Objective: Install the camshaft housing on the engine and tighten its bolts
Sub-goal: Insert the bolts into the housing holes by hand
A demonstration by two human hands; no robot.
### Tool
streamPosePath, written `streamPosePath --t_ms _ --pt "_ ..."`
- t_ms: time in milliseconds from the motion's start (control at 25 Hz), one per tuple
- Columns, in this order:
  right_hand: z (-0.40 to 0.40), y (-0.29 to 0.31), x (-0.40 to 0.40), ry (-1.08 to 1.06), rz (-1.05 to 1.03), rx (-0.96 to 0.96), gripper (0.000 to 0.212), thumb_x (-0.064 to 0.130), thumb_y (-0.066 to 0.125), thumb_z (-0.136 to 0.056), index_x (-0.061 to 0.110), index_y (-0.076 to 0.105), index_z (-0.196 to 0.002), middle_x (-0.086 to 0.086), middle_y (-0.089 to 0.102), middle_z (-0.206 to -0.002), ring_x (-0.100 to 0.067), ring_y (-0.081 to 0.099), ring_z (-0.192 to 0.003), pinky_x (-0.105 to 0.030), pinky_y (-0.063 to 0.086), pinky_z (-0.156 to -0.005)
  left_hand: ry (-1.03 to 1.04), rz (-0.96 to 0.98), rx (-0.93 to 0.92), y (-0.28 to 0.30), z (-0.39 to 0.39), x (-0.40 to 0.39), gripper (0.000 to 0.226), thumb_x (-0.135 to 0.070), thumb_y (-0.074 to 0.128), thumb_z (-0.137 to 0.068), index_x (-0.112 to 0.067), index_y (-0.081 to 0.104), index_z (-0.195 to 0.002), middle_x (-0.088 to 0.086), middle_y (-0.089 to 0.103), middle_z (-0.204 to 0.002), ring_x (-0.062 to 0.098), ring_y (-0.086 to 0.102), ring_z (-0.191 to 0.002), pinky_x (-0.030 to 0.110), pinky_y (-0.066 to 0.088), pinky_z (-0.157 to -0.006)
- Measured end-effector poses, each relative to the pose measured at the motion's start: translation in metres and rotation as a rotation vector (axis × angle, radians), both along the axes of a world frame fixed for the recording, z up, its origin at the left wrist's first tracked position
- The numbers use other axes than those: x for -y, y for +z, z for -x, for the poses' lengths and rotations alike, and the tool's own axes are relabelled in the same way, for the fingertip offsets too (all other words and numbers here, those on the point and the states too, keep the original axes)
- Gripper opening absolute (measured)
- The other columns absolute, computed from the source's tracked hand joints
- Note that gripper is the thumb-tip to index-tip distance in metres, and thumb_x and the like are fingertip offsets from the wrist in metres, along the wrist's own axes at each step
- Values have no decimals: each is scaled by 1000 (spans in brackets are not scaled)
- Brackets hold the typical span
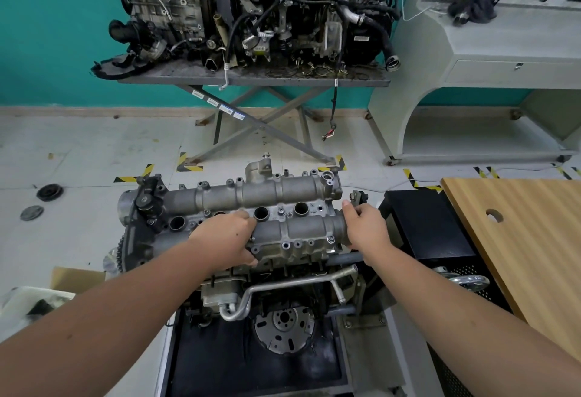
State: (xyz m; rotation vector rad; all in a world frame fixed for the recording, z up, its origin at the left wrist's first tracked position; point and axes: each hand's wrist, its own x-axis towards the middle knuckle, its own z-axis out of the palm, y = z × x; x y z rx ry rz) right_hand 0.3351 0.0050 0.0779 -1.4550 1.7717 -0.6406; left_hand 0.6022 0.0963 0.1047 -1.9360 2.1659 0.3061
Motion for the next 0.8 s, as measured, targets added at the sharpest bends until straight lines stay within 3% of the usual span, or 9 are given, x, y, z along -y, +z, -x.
streamPosePath --t_ms 280,560,680,800 --pt "2 5 1 32 33 -37 42 50 47 -100 13 50 -80 -5 57 -71 -26 60 -71 -53 58 -76 -11 -17 -13 5 1 0 64 -61 74 -76 -18 55 -120 -2 51 -111 24 60 -103 44 55 -81" --pt "2 14 -1 21 -5 71 38 50 52 -97 14 53 -86 -10 62 -80 -36 66 -84 -55 60 -73 -20 -1 -34 7 -3 -2 65 -62 72 -75 -20 55 -121 -4 53 -114 20 60 -104 42 55 -83" --pt "0 25 5 30 5 68 35 50 53 -97 17 54 -84 -10 65 -82 -31 67 -80 -51 62 -62 -12 6 -58 10 -6 0 66 -63 72 -76 -20 55 -123 -1 54 -121 21 59 -109 41 54 -86" --pt "-2 32 9 27 -10 70 35 49 53 -97 17 53 -85 -9 64 -85 -28 66 -80 -46 62 -57 -10 19 -66 13 -6 1 61 -63 73 -76 -20 57 -116 -3 54 -113 20 60 -104 40 54 -84"
